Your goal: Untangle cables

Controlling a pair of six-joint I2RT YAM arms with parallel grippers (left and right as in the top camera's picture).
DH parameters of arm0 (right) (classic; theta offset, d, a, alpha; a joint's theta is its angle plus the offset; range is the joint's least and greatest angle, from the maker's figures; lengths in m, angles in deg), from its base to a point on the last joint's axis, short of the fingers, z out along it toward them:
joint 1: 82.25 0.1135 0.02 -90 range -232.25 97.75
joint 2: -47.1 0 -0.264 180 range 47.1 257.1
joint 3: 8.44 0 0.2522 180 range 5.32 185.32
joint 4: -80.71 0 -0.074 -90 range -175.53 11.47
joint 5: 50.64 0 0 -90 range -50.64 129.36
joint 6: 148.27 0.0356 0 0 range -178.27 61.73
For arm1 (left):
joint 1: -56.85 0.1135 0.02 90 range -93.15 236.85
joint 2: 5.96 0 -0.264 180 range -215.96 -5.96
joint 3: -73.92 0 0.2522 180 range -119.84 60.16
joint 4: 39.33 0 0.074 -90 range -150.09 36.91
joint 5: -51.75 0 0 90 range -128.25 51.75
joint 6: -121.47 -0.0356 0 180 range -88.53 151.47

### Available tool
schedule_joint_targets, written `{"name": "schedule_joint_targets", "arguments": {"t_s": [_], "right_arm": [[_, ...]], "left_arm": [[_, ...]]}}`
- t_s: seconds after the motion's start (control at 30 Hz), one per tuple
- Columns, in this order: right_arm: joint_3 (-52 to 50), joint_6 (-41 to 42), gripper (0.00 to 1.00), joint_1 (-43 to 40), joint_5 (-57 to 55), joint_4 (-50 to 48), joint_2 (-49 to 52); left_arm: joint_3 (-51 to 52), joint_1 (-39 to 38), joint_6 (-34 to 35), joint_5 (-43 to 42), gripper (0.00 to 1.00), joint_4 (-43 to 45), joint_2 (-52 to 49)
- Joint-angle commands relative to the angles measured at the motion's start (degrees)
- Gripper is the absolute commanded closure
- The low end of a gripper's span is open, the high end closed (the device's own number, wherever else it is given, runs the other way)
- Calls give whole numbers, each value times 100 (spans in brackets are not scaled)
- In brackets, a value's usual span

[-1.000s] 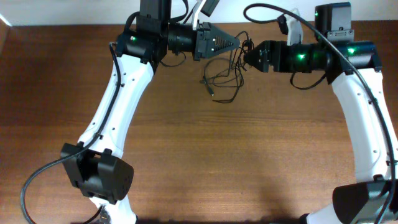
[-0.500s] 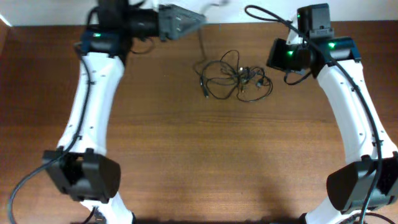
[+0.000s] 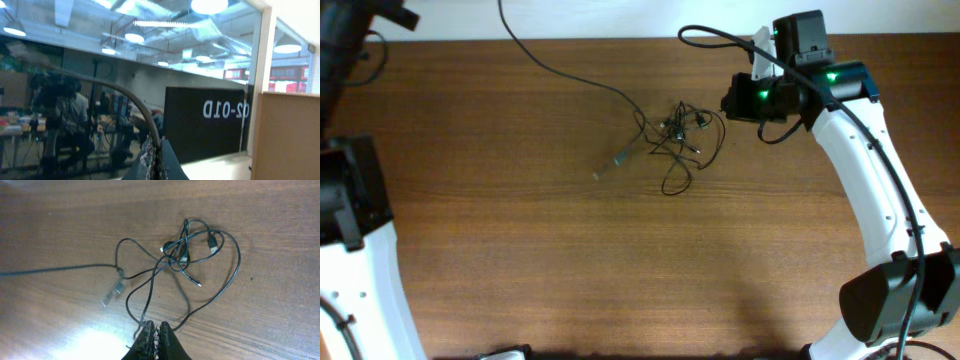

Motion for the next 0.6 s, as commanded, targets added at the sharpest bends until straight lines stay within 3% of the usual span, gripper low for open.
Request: {"name": "schedule_joint_targets", "arguments": {"t_s": [0.0,0.17,0.27,0.33,0.4,0.43,0.47,0.5,0.57], "right_arm": [[-22,-81,93,0,26,35,-7],[-22,-83,93,0,28,57,-7],[-22,-83,93,0,26,70,-7],[-22,-83,93,0,28,74,-7],[-22,-192,93,0,28,138,-7],[-22,-232,93,-2,-20,192,-7],[-22,-232,93,-15,-39,225,-7],[-22,-232,93,-17,-39,227,-7],[-22,-229,93,-15,-37,223,-7]], "left_arm": [[-203,37,782,1137,100,1285,61],[-203,33,1845,984,100,1626,-37],[-203,35,2452,1307,100,1816,-173],[-203,35,3178,1075,100,1353,-358],[-203,17,2262,-533,100,278,-857],[-203,11,898,-1274,100,-960,-1106],[-203,11,-179,-1139,100,-2315,-1204],[-203,11,-1150,87,100,-3967,-1246],[-203,28,-1641,3254,100,-5587,-1266]]}}
